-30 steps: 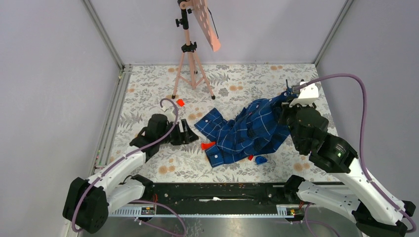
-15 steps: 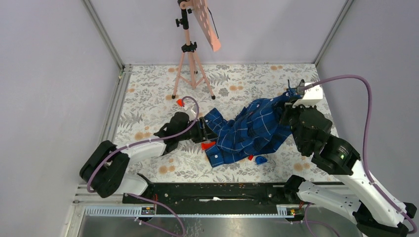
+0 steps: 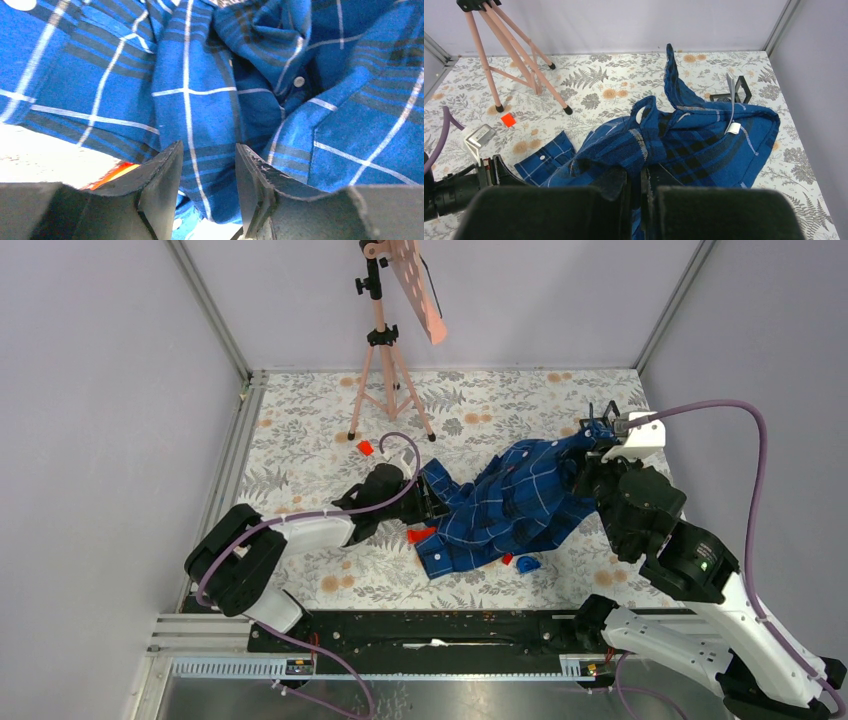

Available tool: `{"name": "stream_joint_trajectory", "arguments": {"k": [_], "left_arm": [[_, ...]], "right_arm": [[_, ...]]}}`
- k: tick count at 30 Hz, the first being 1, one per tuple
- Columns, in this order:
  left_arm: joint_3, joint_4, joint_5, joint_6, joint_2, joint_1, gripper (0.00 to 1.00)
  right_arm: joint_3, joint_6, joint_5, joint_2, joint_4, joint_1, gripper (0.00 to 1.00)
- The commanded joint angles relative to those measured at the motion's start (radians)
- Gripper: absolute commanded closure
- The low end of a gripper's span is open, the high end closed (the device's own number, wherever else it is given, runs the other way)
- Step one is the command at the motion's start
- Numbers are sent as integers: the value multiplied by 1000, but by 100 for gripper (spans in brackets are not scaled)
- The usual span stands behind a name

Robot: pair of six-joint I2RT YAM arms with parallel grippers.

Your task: Pin the brooch onto the clothing

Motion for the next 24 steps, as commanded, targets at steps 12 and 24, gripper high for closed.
{"name": "stream_joint_trajectory", "arguments": {"k": [12,24], "left_arm": [[46,13,-71,21,60,2,53],[59,125,28,-39,130,-7,54]], "right_arm": [[-3,8,6,-13,33,-3,100],[-5,7,10,-12,29,-3,100]]}}
